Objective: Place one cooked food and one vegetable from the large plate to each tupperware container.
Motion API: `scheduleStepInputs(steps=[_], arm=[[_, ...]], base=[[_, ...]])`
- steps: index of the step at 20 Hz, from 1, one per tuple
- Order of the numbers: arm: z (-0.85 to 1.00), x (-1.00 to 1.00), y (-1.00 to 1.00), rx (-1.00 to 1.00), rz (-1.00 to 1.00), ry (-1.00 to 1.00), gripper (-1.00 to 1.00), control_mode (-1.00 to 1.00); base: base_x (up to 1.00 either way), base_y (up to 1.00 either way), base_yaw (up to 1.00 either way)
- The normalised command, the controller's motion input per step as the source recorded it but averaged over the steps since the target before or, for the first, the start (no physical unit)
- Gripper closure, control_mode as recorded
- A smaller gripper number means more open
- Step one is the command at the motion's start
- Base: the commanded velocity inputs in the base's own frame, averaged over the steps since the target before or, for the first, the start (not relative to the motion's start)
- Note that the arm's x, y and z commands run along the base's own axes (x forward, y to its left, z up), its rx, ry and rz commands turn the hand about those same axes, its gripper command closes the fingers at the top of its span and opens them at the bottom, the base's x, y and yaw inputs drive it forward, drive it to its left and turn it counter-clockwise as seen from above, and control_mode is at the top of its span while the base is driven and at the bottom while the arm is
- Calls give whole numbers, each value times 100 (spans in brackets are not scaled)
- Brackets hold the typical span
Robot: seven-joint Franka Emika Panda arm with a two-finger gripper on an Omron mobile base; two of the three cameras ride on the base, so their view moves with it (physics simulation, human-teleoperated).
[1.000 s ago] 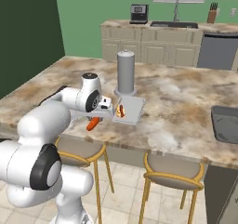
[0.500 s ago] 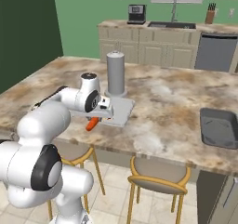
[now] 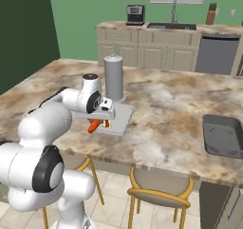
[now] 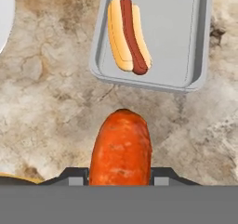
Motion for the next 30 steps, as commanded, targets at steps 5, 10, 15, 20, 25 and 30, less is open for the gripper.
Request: scheduleStepInputs(steps=[5,10,15,20,25,30], arm=[[18,51,-7,-3,7,2,100,-100],[27,81,-30,-5,38,0,100,-100],[-13,93,-14,0,32,3,100,-100],[-26,75,0,0,-6,3,100,-100],[-53,43,-10,0,-29,10,100,-100],[-50,3,0,0,-14,5,100,-100]], base=[[0,0,0],[0,0,0],[0,0,0],[0,0,0],[0,0,0],[0,0,0]])
